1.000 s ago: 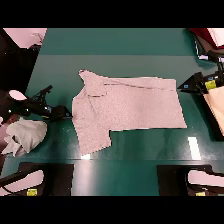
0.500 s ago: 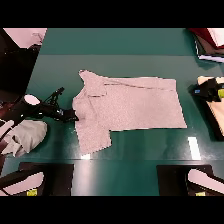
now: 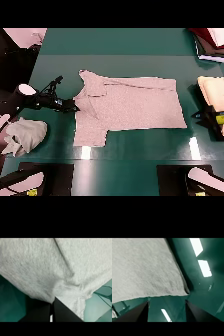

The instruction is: Fold the shirts.

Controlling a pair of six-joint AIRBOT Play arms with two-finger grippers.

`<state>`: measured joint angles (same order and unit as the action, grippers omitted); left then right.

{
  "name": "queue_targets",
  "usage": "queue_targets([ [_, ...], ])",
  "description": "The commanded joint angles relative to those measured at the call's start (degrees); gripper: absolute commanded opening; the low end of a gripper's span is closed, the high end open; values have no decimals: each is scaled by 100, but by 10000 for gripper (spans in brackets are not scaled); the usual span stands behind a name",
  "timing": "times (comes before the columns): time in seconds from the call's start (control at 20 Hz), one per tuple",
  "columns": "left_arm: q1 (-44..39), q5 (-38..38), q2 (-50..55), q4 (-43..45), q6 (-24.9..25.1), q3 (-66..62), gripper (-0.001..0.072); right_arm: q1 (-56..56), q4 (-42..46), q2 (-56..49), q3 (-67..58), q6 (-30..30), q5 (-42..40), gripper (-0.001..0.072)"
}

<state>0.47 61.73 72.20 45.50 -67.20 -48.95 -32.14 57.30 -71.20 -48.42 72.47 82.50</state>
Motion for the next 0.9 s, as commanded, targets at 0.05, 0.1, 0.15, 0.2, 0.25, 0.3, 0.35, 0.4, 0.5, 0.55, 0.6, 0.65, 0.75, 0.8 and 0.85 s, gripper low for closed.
queue_targets([
  [0.05,4,20,0,-9,-4,-81,22,-50,72,-332,577,-103,-485,461],
  [0.1,4,24,0,-9,-7,-81,22,24,70,-378,610,-98,-592,461],
  [0.15,4,26,0,-9,-7,-81,22,92,72,-415,610,-98,-654,460],
  [0.2,4,24,0,-9,-7,-81,22,192,72,-457,610,-96,-697,460],
  [0.25,4,22,0,-11,-7,-81,22,293,76,-498,610,-96,-713,452],
  [0.3,4,24,0,-11,-7,-81,22,413,76,-557,610,-96,-715,452],
  [0.35,4,31,0,-9,-7,-81,22,520,74,-612,608,-96,-726,451],
  [0.4,4,48,0,-11,-7,-81,22,625,83,-645,610,-98,-780,433],
  [0.5,4,146,-2,-9,-9,-81,22,780,76,-564,608,-98,-977,142],
  [0.55,4,181,-37,0,-13,-81,21,833,72,-446,603,-101,-1080,43],
  [0.6,4,168,-140,11,-37,-87,21,890,72,-269,560,-101,-1165,13],
  [0.65,4,149,-275,39,-39,-146,21,925,70,-76,450,-101,-1196,13],
  [0.75,4,151,-688,109,-118,-518,21,1067,59,382,-31,-96,-1209,12],
  [0.8,4,155,-914,131,-188,-800,21,1172,-35,627,-396,-96,-1209,12],
  [0.85,4,181,-1137,133,-184,-1154,21,1244,-225,846,-780,-96,-1255,12],
])
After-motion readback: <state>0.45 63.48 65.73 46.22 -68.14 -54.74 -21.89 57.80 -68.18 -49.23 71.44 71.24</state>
